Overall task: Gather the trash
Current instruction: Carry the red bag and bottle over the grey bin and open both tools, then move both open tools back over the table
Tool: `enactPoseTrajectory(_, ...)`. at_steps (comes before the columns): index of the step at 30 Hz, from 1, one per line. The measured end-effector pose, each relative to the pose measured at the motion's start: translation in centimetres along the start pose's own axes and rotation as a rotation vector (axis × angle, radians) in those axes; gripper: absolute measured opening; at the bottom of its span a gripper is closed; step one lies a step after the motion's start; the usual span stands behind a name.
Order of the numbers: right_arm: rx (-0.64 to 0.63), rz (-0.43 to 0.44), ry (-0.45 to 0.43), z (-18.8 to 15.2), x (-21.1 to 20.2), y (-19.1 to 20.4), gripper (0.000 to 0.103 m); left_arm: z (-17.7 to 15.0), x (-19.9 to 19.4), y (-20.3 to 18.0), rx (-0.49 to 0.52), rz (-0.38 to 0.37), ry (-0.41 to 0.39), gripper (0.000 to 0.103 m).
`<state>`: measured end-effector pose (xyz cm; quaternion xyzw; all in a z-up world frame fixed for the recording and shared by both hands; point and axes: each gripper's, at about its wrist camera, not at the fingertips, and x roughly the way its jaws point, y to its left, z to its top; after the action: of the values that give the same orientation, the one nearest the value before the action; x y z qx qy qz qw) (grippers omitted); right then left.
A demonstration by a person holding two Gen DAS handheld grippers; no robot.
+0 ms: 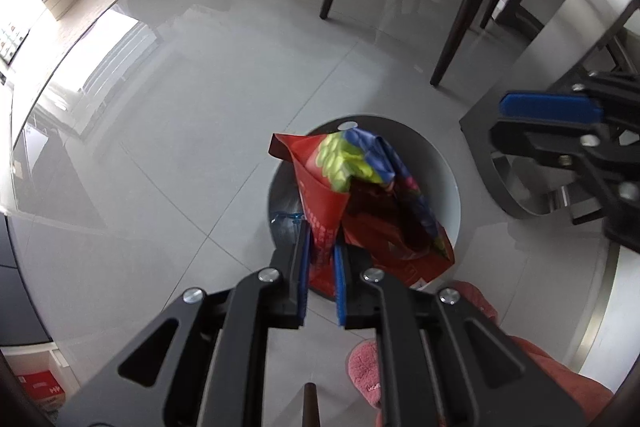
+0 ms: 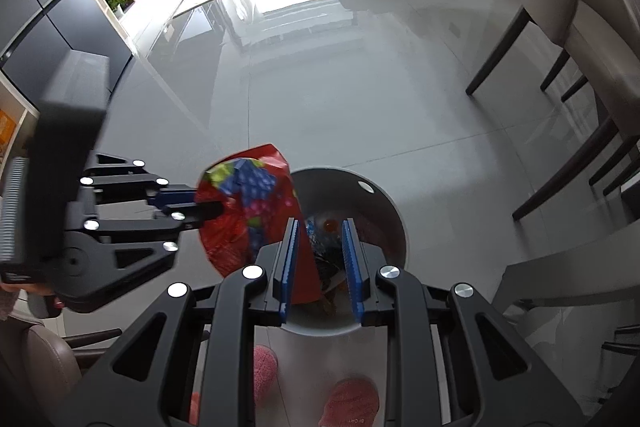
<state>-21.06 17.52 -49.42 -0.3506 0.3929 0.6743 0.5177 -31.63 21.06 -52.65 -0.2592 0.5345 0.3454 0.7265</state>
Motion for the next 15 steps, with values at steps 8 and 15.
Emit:
enactPoseTrajectory(8,0.014,-0.018,0.028,-1.7,-0.5,-1.3,0.021,0.3,2.1,-1.7,0.052,0.016,0.036,0.079)
enactPoseTrajectory(15,0.027,-0.025,0.026,-1.6,-2.0,-1.1,0.021,0.8,0.4,-2.0,0.047,0.028,0.049,0.080)
